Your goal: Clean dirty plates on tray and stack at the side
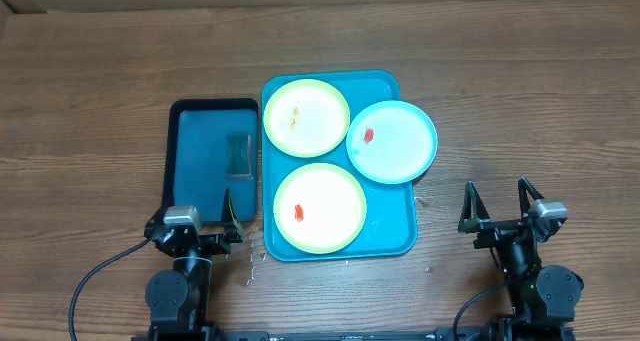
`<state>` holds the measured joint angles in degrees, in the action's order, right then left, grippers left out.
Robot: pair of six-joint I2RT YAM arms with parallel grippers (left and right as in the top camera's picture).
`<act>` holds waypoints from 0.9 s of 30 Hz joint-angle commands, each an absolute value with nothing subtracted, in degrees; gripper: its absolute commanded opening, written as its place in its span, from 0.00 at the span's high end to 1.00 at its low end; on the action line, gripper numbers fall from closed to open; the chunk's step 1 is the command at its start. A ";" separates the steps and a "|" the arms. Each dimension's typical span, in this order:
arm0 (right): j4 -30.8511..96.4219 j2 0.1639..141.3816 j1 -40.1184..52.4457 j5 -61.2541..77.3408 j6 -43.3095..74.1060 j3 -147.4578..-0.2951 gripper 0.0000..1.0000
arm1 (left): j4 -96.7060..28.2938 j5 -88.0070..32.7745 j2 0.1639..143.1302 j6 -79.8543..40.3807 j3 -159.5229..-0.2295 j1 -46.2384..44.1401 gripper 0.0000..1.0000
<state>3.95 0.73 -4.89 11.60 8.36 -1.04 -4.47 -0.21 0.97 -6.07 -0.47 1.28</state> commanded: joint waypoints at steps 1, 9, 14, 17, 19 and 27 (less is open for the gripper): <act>3.66 0.16 -5.21 11.22 8.58 -0.45 0.00 | -4.47 0.16 0.69 -6.85 -0.32 1.69 0.00; 3.66 0.16 -5.21 11.22 8.58 -0.45 0.00 | -4.47 0.16 0.69 -6.85 -0.32 1.69 0.00; 3.66 0.16 -4.47 11.25 8.58 -0.45 0.00 | -4.49 0.19 0.69 -6.85 -0.32 1.69 0.00; 3.64 0.16 -4.47 11.20 8.58 -0.45 0.00 | -4.47 0.16 0.69 -6.85 -0.32 1.69 0.00; 3.66 0.16 -4.47 10.28 8.58 -0.45 0.00 | -4.47 0.19 0.69 -6.85 -0.32 1.69 0.00; 3.55 0.16 -4.47 11.62 8.99 -0.45 0.00 | -4.47 0.19 0.69 -6.85 -0.32 1.69 0.01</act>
